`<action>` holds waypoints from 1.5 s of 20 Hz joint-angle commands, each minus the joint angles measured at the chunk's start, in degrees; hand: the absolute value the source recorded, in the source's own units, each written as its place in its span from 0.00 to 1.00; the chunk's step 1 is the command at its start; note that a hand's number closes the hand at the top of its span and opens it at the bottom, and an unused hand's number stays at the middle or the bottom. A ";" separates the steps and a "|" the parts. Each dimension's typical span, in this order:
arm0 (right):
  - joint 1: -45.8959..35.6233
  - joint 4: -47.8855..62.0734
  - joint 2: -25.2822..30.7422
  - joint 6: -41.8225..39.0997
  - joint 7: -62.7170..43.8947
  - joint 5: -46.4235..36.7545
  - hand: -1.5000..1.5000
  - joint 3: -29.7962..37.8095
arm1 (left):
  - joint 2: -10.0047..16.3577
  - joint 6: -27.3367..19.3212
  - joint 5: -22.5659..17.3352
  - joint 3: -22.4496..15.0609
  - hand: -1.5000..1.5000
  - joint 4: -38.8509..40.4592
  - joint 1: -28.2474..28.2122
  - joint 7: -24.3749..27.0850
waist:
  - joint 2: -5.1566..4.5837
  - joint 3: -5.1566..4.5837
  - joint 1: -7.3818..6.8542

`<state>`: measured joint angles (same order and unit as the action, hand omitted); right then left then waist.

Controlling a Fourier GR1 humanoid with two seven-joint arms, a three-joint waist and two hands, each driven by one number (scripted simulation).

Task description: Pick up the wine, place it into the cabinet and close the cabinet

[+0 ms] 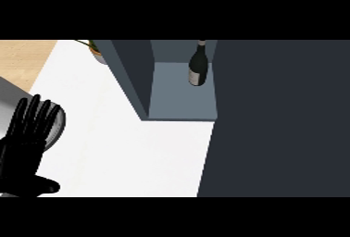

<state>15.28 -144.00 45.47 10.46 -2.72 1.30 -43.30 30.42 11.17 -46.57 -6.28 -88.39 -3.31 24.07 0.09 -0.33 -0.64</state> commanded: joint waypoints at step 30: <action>-66.05 36.49 -45.15 11.68 -34.20 6.93 1.00 6.77 | 3.90 10.19 -2.89 6.47 0.00 6.11 1.16 -1.17 | -0.12 0.13 -2.26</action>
<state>-37.97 -116.38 5.15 18.12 -33.93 6.19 -39.35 34.15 20.76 -49.42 -0.74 -81.80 -1.56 22.63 -0.21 -0.16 -2.97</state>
